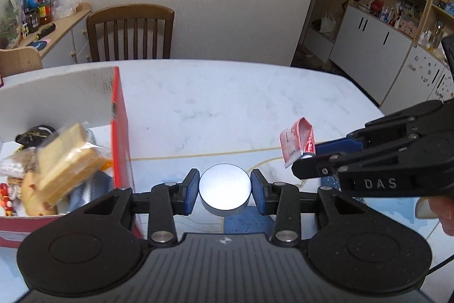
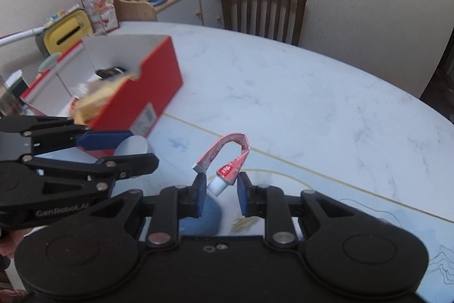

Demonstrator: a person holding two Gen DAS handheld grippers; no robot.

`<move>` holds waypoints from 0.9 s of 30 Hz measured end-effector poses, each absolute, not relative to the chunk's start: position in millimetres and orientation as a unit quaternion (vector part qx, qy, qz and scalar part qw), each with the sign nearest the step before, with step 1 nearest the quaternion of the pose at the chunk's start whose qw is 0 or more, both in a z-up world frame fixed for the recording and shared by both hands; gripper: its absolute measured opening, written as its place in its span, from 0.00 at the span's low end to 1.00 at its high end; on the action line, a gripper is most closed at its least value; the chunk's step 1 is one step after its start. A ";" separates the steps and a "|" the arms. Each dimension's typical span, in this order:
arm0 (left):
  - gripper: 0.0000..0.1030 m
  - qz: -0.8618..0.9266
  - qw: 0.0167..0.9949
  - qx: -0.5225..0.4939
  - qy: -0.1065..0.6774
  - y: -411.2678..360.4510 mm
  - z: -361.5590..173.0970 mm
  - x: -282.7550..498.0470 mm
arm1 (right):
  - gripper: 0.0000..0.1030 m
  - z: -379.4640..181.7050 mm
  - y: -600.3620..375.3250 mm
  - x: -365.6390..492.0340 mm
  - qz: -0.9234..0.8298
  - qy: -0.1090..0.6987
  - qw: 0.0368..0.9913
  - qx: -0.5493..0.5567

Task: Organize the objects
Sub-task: 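Carry the toothpaste tube and metal tin over into the red box with both tools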

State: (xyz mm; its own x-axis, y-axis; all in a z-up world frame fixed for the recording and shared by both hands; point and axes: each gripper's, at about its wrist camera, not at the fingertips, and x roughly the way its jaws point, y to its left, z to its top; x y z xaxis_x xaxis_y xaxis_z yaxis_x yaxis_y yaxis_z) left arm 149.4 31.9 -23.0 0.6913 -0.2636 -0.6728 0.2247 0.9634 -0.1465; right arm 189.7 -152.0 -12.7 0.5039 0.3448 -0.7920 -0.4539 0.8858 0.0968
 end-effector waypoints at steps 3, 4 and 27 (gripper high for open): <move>0.37 -0.136 0.921 -0.028 0.363 41.8 -11.0 140.1 | 0.22 -0.5 -141.9 178.7 0.234 0.430 0.870 -0.063; 0.37 -0.137 0.922 -0.029 0.361 45.8 -7.5 138.0 | 0.22 3.4 -138.7 175.8 0.234 0.427 0.871 -0.063; 0.37 -0.083 0.934 -0.016 0.346 222.1 32.8 142.0 | 0.22 31.3 16.1 171.4 0.270 0.398 0.871 -0.102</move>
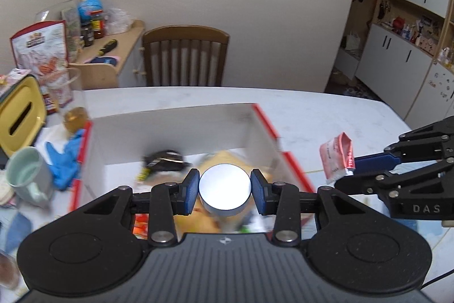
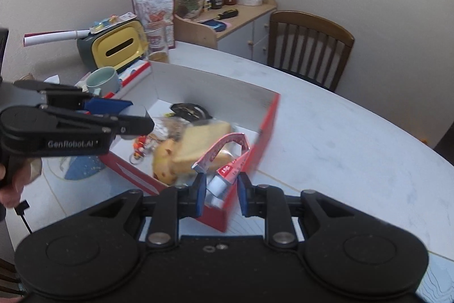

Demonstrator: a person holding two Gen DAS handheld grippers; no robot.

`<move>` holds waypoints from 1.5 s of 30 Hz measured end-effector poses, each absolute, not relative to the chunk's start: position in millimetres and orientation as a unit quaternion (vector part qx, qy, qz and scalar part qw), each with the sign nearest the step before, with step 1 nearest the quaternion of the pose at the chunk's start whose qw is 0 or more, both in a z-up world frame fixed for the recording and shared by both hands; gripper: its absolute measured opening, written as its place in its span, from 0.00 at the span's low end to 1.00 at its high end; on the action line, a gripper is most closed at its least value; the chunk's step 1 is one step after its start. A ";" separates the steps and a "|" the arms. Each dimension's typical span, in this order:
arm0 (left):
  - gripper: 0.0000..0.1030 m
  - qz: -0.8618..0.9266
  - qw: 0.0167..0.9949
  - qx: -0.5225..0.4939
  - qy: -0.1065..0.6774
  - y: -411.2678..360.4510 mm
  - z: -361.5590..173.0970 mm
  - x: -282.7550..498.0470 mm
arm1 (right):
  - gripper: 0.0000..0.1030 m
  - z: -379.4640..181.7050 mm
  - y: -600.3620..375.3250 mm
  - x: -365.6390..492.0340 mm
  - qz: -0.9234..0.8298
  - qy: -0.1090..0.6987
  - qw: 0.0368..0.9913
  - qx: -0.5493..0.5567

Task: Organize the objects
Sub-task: 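Carry the toothpaste tube and metal tin over into the red box with both tools, then open the right tool releasing the toothpaste while the left tool releases the tin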

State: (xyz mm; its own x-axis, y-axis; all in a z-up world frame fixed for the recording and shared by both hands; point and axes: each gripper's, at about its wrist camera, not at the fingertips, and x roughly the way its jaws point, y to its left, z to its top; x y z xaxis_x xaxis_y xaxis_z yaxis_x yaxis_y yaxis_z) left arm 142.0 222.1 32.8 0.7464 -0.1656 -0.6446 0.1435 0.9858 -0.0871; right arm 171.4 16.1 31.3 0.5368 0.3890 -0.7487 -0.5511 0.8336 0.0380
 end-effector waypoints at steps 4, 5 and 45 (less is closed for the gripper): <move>0.37 -0.073 0.933 -0.004 0.352 247.7 27.5 151.1 | 0.22 25.2 42.9 179.7 0.272 0.404 0.867 -0.108; 0.37 -0.068 0.933 -0.001 0.354 253.2 25.7 154.0 | 0.22 23.2 48.7 181.8 0.270 0.406 0.866 -0.110; 0.37 -0.078 0.855 0.010 0.513 279.3 -63.9 275.4 | 0.25 -39.4 102.3 274.0 0.234 0.472 0.844 -0.098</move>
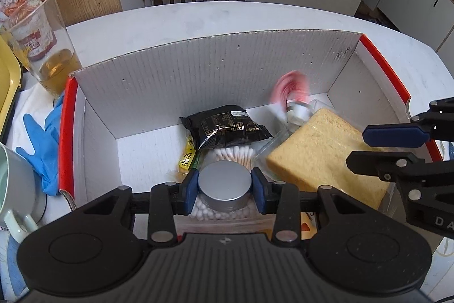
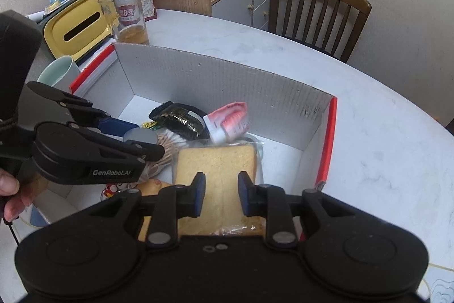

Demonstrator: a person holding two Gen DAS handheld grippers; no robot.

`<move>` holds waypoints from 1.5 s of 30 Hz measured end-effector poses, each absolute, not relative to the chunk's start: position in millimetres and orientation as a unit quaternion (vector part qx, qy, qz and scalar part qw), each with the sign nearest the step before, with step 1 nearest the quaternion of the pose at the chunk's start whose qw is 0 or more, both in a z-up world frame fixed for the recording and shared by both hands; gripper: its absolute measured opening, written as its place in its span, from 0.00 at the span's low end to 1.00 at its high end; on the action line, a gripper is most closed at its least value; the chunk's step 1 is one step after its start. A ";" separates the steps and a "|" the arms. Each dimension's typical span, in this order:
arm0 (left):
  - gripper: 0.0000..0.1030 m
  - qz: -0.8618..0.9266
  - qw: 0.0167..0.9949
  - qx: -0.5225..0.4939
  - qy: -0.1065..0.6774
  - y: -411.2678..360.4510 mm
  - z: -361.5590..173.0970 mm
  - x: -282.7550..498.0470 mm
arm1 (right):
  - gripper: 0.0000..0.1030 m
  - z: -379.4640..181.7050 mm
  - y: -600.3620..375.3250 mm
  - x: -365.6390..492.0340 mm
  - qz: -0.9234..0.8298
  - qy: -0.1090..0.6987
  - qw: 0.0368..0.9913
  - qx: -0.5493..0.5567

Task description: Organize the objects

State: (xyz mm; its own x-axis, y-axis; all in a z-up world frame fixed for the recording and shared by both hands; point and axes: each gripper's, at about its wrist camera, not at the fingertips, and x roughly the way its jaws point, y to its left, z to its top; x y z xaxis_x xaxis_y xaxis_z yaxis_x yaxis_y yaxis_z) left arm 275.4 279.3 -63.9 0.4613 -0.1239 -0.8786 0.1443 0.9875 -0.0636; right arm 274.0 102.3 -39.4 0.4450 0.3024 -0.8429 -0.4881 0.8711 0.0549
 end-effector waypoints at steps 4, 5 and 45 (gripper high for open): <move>0.50 -0.069 0.852 0.002 0.519 281.7 -63.5 275.7 | 0.27 -35.1 99.1 269.4 0.239 0.468 0.846 -0.094; 0.58 -0.066 0.851 -0.002 0.521 282.6 -63.5 275.6 | 0.27 -33.6 98.0 267.9 0.240 0.467 0.846 -0.094; 0.79 -0.042 0.933 -0.049 0.355 270.1 38.6 142.3 | 0.75 39.1 47.8 180.7 0.287 0.367 0.884 -0.042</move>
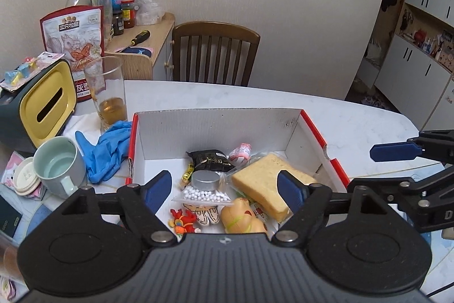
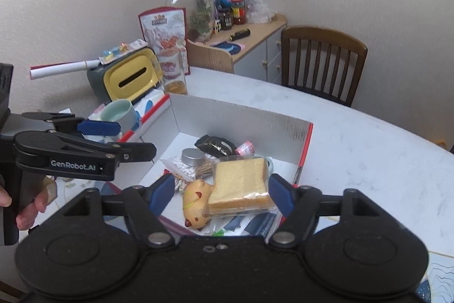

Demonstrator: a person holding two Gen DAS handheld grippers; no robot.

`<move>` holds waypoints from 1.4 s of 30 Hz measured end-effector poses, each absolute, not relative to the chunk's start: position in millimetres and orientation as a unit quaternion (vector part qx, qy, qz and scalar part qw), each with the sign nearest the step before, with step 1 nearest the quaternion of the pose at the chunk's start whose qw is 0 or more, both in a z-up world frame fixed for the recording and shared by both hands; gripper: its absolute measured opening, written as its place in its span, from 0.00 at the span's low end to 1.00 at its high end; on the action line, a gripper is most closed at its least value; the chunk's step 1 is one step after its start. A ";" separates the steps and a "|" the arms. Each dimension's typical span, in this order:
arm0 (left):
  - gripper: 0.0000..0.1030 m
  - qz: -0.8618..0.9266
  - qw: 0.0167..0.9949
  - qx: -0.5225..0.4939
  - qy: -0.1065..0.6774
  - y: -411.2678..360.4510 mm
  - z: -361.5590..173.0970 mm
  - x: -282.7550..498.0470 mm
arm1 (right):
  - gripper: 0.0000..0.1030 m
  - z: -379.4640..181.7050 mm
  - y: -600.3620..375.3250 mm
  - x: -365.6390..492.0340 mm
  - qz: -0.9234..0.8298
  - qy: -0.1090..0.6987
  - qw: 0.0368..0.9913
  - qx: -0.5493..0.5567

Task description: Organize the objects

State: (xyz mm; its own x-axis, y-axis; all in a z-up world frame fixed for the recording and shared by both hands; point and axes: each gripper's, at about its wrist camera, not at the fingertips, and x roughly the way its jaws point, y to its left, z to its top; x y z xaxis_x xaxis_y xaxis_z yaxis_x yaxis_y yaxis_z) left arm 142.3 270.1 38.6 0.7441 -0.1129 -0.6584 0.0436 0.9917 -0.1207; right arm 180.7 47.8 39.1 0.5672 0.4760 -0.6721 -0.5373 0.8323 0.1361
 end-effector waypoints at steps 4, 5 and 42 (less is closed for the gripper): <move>0.82 -0.038 0.932 -0.052 0.356 268.8 40.1 134.9 | 0.86 46.0 39.8 170.2 0.296 0.352 0.888 -0.028; 0.82 -0.038 0.933 -0.053 0.355 268.4 40.1 132.9 | 0.90 47.3 37.8 167.7 0.298 0.349 0.888 -0.025; 1.00 -0.028 0.954 -0.013 0.299 223.8 56.7 73.6 | 1.00 47.1 5.0 112.1 0.293 0.307 0.905 -0.010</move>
